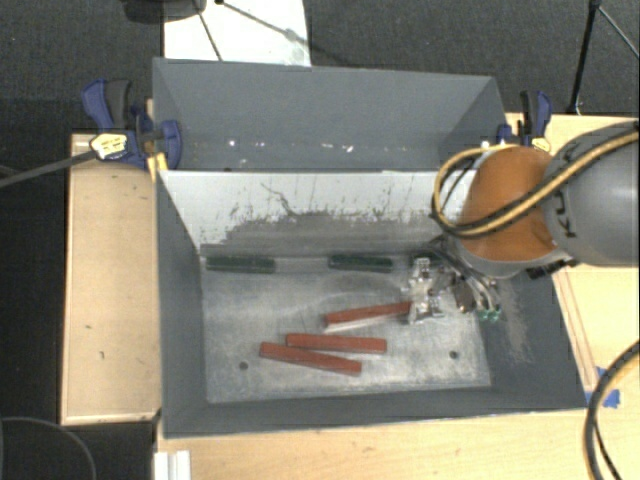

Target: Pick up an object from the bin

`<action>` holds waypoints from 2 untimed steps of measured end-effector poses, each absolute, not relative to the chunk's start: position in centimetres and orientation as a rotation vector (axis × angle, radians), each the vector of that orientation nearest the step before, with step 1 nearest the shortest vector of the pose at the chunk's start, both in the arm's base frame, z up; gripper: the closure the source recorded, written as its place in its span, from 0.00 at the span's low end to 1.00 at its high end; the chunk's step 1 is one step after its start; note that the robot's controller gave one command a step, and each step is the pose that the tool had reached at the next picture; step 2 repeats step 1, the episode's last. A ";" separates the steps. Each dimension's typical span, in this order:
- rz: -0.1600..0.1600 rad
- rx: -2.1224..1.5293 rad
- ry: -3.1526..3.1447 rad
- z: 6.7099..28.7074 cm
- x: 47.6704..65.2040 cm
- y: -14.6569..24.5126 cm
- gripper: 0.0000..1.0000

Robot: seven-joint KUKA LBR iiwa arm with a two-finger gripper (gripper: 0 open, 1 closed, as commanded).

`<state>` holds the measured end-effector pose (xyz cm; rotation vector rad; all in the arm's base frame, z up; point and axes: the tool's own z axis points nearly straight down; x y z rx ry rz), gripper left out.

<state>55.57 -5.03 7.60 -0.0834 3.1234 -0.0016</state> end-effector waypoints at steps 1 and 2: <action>-0.001 -0.134 3.134 22.0 56.6 -5.6 1.00; -0.001 -0.134 3.134 22.0 56.6 -5.6 1.00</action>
Offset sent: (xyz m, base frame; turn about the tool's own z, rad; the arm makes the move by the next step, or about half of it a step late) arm 0.0000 0.0000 0.0000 0.0000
